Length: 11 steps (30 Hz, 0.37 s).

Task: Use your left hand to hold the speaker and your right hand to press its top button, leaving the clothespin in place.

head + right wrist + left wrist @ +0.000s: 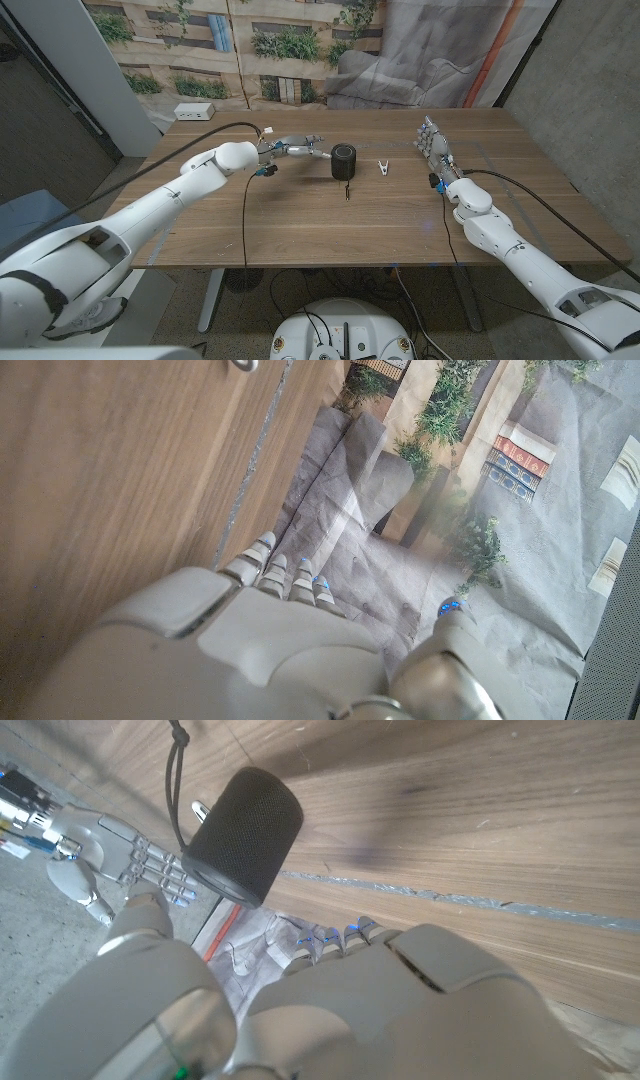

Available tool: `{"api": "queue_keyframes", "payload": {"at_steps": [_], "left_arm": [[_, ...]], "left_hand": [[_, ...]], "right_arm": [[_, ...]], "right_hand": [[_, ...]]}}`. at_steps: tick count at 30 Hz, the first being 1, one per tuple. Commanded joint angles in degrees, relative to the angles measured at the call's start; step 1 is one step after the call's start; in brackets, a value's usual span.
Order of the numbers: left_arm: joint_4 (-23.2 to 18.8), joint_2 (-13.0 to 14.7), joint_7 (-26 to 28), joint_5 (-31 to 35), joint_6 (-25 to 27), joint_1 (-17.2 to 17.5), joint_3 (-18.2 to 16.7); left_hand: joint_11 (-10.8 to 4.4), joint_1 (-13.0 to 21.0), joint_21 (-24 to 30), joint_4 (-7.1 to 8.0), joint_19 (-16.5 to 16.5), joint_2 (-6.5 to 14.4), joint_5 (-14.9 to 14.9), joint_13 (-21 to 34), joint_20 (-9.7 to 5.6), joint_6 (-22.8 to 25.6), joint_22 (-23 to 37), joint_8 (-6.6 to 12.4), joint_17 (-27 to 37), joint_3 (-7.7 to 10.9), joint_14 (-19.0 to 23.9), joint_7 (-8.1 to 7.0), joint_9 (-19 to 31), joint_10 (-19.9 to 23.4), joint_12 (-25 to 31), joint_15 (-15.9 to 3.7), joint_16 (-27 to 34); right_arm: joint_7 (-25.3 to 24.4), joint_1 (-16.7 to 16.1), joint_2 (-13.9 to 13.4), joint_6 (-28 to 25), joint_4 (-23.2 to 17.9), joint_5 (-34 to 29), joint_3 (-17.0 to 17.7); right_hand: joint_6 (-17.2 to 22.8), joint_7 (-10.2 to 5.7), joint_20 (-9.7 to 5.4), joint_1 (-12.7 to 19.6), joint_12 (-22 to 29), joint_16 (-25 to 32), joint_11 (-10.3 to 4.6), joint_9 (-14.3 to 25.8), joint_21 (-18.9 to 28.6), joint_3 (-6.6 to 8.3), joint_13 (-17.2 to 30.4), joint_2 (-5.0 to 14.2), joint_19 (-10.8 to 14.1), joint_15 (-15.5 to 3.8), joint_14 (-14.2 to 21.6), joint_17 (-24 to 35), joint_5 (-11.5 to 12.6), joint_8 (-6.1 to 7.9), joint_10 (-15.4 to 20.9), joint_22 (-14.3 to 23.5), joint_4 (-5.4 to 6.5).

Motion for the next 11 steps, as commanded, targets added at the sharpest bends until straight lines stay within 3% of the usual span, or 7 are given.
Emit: {"api": "queue_keyframes", "payload": {"at_steps": [1, 7, 11], "left_arm": [[-2.57, 1.10, 7.53, -2.97, 0.07, 5.70, -4.11], [-2.81, 0.21, 11.48, -4.44, -0.72, 7.92, -5.68], [-2.41, -0.44, 13.43, -5.40, -1.94, 9.15, -6.43]], "left_hand": [[0.09, -0.46, 0.40, 0.39, -0.46, 0.89, 0.24, 0.03, -1.07, 0.80, 0.13, 0.37, 0.12, 0.32, -1.78, -0.18, 0.13, 0.75, 0.37, -0.81, 0.53], [-0.47, -1.22, 0.55, 0.63, 0.51, 1.76, 0.34, 0.01, -1.31, 1.46, 0.13, 0.35, 0.10, 0.41, -0.80, -0.36, 0.12, 1.53, 0.44, -1.35, 0.59], [-0.87, -1.87, 0.75, 0.73, 1.76, 2.50, 0.42, -0.01, -1.31, 2.48, 0.12, 0.46, 0.07, 0.50, 0.32, -0.28, 0.12, 2.43, 0.51, -1.54, 0.66]], "right_arm": [[1.27, 1.08, 1.62, 5.03, 4.77, -0.72, -0.11], [2.81, 1.82, 2.61, 7.42, 7.67, 0.05, 0.14], [2.02, 0.71, 2.19, 6.59, 5.54, 0.42, 0.43]], "right_hand": [[0.28, 0.28, -0.36, -0.45, 0.04, 0.14, 0.32, 0.10, 0.08, -0.26, 0.05, -0.05, 0.45, -0.28, -0.17, 0.23, 0.04, 0.02, 0.46, 0.13, 0.08], [0.46, 0.17, -0.52, -0.87, 0.15, 0.26, 0.24, 0.09, 0.21, -0.42, 0.03, -0.01, 0.86, -0.43, 0.15, 0.28, 0.03, 0.05, 0.90, 0.12, 0.30], [0.65, 0.16, -0.58, -1.10, 0.22, 0.37, 0.21, 0.08, 0.29, -0.47, 0.02, 0.10, 1.16, -0.52, 0.46, 0.31, 0.04, 0.10, 1.22, 0.12, 0.45]]}}
